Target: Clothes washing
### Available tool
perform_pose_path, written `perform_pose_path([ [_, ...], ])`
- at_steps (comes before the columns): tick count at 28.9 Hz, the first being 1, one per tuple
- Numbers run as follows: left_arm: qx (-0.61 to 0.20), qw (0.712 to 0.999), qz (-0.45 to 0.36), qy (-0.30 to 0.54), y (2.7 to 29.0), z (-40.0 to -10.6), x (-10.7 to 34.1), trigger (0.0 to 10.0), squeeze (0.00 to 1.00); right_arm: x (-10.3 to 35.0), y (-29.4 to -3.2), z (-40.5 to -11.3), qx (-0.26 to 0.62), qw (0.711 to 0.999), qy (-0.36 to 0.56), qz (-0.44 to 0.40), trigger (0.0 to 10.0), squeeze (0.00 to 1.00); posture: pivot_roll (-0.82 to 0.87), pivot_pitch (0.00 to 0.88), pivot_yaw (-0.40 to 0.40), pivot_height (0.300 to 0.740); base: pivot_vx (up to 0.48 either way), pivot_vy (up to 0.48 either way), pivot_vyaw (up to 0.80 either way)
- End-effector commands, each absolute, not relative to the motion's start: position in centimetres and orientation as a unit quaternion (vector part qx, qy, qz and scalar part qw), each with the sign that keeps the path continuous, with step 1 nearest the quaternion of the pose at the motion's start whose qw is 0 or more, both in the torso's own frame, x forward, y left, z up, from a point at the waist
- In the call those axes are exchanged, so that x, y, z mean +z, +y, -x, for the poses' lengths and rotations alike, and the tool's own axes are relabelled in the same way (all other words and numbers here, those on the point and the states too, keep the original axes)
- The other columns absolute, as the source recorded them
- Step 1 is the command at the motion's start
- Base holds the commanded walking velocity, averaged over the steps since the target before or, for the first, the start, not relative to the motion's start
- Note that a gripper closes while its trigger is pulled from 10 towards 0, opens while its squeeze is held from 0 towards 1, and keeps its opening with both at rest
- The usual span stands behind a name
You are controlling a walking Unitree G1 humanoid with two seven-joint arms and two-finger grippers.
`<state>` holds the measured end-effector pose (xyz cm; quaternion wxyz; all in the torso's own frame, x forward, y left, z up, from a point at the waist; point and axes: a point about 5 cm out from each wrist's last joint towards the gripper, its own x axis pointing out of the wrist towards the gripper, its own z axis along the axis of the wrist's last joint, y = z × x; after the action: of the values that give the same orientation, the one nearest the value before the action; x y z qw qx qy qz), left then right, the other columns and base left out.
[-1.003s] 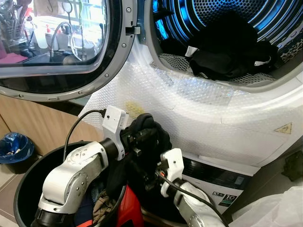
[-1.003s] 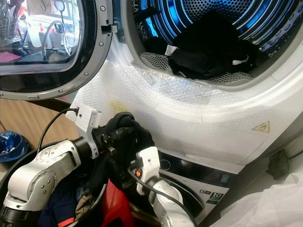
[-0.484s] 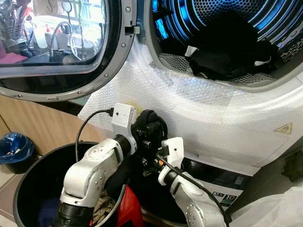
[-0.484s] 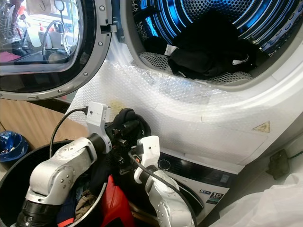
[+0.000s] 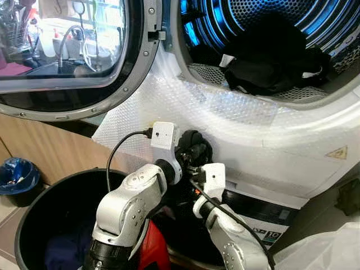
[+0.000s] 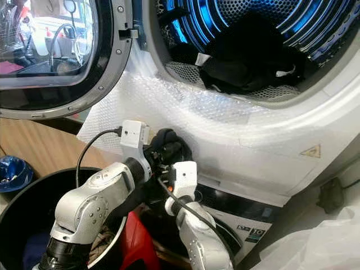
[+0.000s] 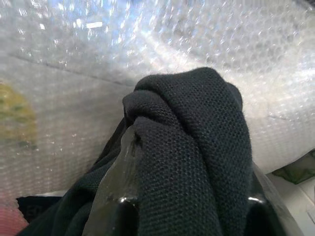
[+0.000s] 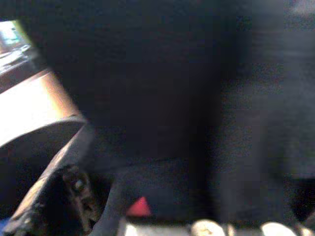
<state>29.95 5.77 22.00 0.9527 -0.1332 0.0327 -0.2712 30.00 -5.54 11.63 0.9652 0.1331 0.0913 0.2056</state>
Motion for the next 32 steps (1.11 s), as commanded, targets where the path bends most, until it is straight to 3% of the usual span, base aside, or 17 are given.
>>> perform_pose_path([
  [1, -0.303, 0.943, 0.135, -0.005, 4.8, -29.2, 24.4, 0.0, 0.0, 11.6, -5.3, -30.2, 0.163, 0.968, 0.091, -0.17, 10.0, 0.0, 0.03, 0.051, -0.049, 0.74, 0.0, 0.0, 0.0],
  [5, -0.303, 0.943, 0.135, -0.01, 4.8, -29.0, 24.9, 0.0, 0.0, 11.6, -6.7, -31.0, 0.094, 0.975, 0.084, -0.182, 10.0, 0.0, 0.04, 0.049, -0.044, 0.74, 0.0, 0.0, 0.0],
  [11, -0.309, 0.94, 0.144, -0.006, 4.6, -28.8, 25.2, 0.0, 0.0, 11.9, -6.9, -31.4, 0.065, 0.974, 0.076, -0.205, 10.0, 0.0, 0.04, 0.045, -0.036, 0.74, 0.0, 0.0, 0.0],
  [21, -0.321, 0.935, 0.149, 0.005, 4.1, -28.3, 25.2, 0.0, 0.0, 12.7, -5.6, -31.2, 0.116, 0.937, 0.056, -0.325, 10.0, 0.0, 0.04, 0.041, -0.029, 0.74, 0.0, 0.0, 0.0],
  [22, -0.322, 0.935, 0.149, 0.006, 4.1, -28.3, 25.2, 0.0, 0.0, 12.7, -5.5, -31.2, 0.124, 0.935, 0.057, -0.327, 7.1, 0.0, 0.04, 0.041, -0.029, 0.74, 0.0, 0.0, 0.0],
  [24, -0.323, 0.935, 0.149, 0.007, 4.1, -28.4, 25.2, 0.0, 0.0, 12.6, -5.3, -30.9, 0.148, 0.93, 0.056, -0.331, 0.0, 0.0, 0.04, 0.044, -0.028, 0.74, 0.0, 0.0, 0.0],
  [32, -0.321, 0.934, 0.155, 0.008, 4.1, -28.3, 25.3, 0.0, 0.0, 12.1, -5.3, -30.3, 0.173, 0.923, 0.057, -0.34, 0.0, 0.0, 0.03, 0.049, -0.027, 0.74, 0.0, 0.0, 0.0],
])
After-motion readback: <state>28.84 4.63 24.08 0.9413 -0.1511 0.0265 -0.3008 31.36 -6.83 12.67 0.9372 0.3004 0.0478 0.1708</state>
